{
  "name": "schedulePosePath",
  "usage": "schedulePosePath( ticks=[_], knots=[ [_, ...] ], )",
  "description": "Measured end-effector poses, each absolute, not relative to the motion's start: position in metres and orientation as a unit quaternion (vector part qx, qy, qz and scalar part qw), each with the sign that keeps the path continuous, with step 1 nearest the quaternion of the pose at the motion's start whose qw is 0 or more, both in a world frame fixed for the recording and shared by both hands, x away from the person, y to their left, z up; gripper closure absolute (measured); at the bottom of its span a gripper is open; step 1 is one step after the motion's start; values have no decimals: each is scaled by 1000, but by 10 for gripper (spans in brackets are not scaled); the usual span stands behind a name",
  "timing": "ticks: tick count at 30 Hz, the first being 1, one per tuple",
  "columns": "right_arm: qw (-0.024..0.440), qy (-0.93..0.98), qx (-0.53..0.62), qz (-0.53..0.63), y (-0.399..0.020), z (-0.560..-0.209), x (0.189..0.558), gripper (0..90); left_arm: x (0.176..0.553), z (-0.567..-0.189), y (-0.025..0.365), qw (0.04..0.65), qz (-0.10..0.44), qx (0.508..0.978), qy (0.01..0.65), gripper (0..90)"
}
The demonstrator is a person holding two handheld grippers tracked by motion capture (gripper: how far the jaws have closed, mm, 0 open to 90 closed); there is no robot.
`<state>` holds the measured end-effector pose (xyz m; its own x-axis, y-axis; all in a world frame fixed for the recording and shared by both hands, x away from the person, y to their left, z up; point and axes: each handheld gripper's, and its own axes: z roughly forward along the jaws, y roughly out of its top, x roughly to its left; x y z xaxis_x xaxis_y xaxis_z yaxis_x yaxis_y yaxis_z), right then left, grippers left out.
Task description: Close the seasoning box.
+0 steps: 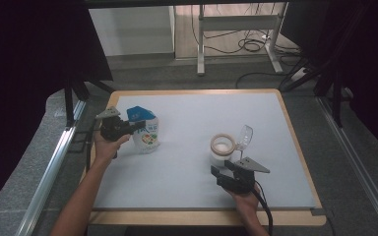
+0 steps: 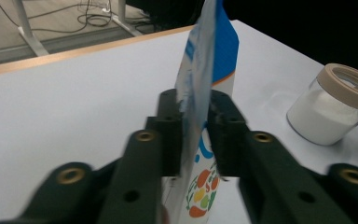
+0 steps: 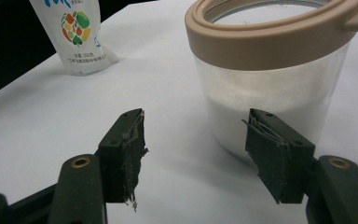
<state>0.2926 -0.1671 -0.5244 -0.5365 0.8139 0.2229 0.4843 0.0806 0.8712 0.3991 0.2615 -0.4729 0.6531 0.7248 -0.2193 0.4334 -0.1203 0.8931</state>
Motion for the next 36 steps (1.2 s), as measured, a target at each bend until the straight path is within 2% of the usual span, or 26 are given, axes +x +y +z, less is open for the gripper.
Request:
schedulePosePath(
  ticks=[1, 2, 8, 20, 24, 28, 32, 33, 34, 36],
  knots=[
    [164, 716, 453, 505, -167, -524, 293, 378, 399, -473, 260, 533, 139, 736, 393, 603],
    [164, 716, 453, 505, -167, -524, 293, 378, 399, -473, 259, 529, 140, 738, 394, 603],
    [164, 716, 452, 506, -168, -524, 292, 378, 394, -481, 256, 521, 136, 742, 399, 437],
    [166, 718, 447, 508, -169, -521, 290, 378, 378, -500, 260, 508, 138, 738, 423, 394],
    [182, 723, 433, 506, -174, -517, 282, 388, 372, -507, 259, 498, 144, 741, 427, 390],
    [210, 717, 430, 508, -186, -510, 272, 483, 366, -512, 256, 485, 154, 747, 427, 387],
    [237, 699, 436, 515, -207, -501, 264, 682, 363, -515, 256, 487, 149, 747, 427, 387],
    [240, 688, 442, 522, -216, -498, 265, 763, 362, -516, 256, 487, 149, 748, 426, 384],
    [240, 688, 442, 522, -216, -498, 265, 763, 362, -516, 255, 488, 149, 746, 428, 384],
    [240, 681, 449, 527, -223, -496, 267, 820, 361, -517, 255, 489, 148, 745, 429, 384]
  ],
)
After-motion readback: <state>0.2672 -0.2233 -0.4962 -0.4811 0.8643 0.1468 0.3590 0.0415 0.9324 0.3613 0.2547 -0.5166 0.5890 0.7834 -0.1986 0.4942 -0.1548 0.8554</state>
